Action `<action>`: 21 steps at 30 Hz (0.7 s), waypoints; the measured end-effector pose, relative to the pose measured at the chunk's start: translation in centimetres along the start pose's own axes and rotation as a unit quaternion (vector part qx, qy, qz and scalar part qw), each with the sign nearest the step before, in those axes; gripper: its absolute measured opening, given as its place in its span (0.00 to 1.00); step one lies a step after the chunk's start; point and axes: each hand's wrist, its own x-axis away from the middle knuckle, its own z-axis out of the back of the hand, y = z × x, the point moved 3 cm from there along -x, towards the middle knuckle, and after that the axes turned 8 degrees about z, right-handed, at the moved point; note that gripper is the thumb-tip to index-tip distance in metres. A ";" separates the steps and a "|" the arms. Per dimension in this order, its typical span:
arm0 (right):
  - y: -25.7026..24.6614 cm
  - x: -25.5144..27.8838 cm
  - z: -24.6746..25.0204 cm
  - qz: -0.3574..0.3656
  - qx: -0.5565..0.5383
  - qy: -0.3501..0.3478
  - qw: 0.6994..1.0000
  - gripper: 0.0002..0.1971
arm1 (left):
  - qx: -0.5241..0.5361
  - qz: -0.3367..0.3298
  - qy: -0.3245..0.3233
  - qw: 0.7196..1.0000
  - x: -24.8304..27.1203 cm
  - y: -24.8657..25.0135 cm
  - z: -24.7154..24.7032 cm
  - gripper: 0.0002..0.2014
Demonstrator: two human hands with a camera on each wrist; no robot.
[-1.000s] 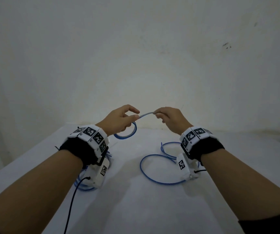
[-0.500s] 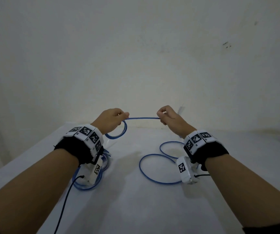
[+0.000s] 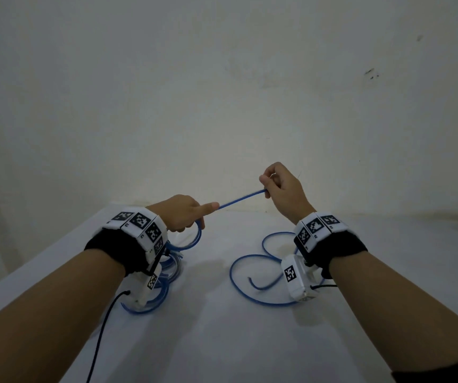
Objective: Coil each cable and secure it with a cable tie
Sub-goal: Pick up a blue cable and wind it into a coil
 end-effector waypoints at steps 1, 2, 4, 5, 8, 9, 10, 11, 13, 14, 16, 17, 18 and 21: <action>0.0 -0.1 0.0 -0.004 -0.001 0.007 1.000 0.05 | 0.025 -0.019 -0.004 1.000 0.0 0.1 -0.1 0.30; 0.1 -0.2 -0.1 -0.012 -0.007 0.010 1.000 0.05 | 0.071 -0.042 -0.008 0.997 -0.1 0.2 -0.1 0.28; 0.1 -0.1 -0.2 -0.040 -0.029 0.000 0.999 0.10 | 0.202 -0.085 -0.007 0.976 0.0 0.4 0.1 0.21; 0.1 0.0 -0.2 -0.053 -0.035 -0.016 0.998 0.13 | 0.265 -0.103 -0.004 0.959 0.1 0.5 0.4 0.19; 0.5 0.8 -0.5 -0.051 -0.012 -0.077 0.996 0.15 | 0.379 -0.139 0.023 0.914 0.2 0.9 1.2 0.16; 0.7 1.0 -0.6 -0.042 0.004 -0.088 0.995 0.13 | 0.409 -0.147 0.035 0.900 0.2 1.1 1.5 0.17; 1.1 1.1 -0.6 -0.033 0.016 -0.086 0.996 0.12 | 0.443 -0.152 0.048 0.883 0.2 1.2 1.9 0.17; 1.5 1.2 -0.6 -0.029 0.022 -0.072 0.997 0.09 | 0.477 -0.152 0.062 0.864 0.1 1.2 2.2 0.17; 2.2 1.3 -0.3 -0.033 0.025 -0.026 0.999 0.04 | 0.526 -0.147 0.093 0.833 0.0 1.0 2.9 0.15; 2.5 1.4 -0.1 -0.029 0.036 -0.010 0.999 0.03 | 0.538 -0.146 0.106 0.824 0.0 0.9 3.1 0.14; 2.9 1.6 0.0 -0.001 0.122 -0.004 0.992 0.02 | 0.556 -0.151 0.117 0.809 -0.1 0.8 3.3 0.13; 3.0 1.8 -0.1 0.012 0.176 -0.007 0.984 0.02 | 0.567 -0.157 0.115 0.800 -0.2 0.9 3.2 0.13; 3.1 1.9 -0.2 0.017 0.209 -0.004 0.978 0.02 | 0.581 -0.163 0.110 0.789 -0.2 1.0 3.1 0.14; 3.2 1.9 -1.1 -0.028 0.163 -0.011 0.986 0.05 | 0.631 -0.182 0.090 0.749 -0.3 1.6 2.9 0.13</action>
